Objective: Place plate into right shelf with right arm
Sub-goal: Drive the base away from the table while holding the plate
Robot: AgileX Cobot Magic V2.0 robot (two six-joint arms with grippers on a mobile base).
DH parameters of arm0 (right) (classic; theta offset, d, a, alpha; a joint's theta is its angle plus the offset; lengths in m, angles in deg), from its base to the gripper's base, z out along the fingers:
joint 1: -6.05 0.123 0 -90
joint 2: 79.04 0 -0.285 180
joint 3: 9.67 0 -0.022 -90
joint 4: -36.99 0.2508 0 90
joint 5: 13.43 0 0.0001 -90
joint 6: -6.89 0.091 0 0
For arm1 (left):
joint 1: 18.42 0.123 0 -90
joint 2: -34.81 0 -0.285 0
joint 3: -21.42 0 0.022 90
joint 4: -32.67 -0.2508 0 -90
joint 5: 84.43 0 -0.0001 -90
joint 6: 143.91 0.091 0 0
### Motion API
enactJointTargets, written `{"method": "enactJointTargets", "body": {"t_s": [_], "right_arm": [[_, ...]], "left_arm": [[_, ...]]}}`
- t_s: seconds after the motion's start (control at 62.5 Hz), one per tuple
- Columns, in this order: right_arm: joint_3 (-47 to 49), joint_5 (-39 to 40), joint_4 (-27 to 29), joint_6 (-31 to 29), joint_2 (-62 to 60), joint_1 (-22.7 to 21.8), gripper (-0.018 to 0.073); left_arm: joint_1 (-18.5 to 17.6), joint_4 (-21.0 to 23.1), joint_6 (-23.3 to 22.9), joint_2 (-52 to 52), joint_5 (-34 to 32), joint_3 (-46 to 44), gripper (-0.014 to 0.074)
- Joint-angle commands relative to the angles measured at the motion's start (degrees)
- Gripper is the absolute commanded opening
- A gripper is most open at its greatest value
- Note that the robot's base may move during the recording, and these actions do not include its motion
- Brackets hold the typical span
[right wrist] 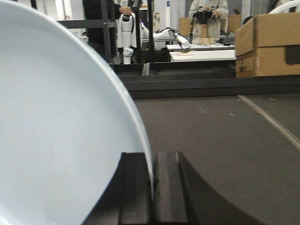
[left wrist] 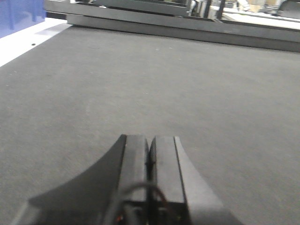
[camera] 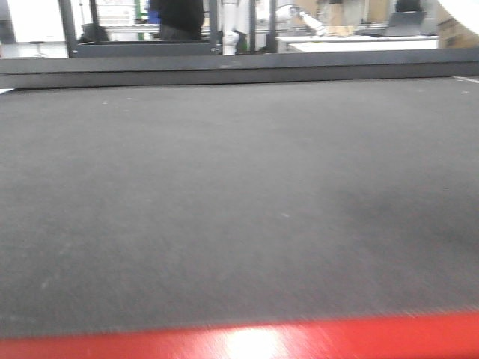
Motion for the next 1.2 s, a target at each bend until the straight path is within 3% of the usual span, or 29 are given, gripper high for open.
{"method": "enactJointTargets", "body": {"t_s": [0.0, 1.184], "right_arm": [[1.72, 5.10, -0.45, -0.49, 0.33, -0.16, 0.0054], [1.72, 5.10, -0.45, -0.49, 0.33, -0.16, 0.0054]], "left_arm": [[-0.11, 0.47, -0.40, -0.59, -5.16, 0.59, -0.0128], [-0.11, 0.47, -0.40, -0.59, -5.16, 0.59, -0.0128]]}}
